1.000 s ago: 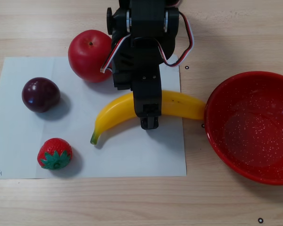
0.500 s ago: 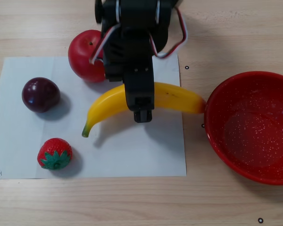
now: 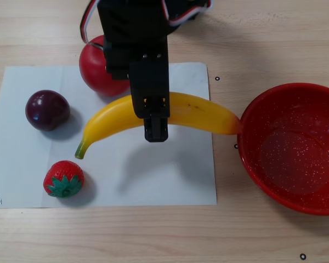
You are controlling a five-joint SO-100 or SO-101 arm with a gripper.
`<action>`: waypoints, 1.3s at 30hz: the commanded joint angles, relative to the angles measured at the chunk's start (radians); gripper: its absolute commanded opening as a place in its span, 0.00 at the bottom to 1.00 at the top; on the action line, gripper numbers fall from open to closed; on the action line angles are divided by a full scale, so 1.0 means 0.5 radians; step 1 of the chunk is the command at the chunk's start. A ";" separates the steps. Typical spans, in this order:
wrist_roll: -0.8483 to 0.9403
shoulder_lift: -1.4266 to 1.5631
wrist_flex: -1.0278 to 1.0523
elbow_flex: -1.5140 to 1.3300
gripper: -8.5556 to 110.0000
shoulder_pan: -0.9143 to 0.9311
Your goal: Grasp the banana and put it in the red bowl.
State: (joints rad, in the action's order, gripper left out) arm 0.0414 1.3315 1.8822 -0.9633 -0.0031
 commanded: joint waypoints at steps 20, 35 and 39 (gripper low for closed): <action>0.074 0.620 -0.049 0.528 0.07 0.436; 0.181 0.565 -0.724 0.365 0.07 1.019; 0.193 0.534 -0.982 0.230 0.07 1.108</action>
State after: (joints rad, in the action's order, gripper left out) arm 0.1273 1.4757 1.4696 -0.8866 0.5415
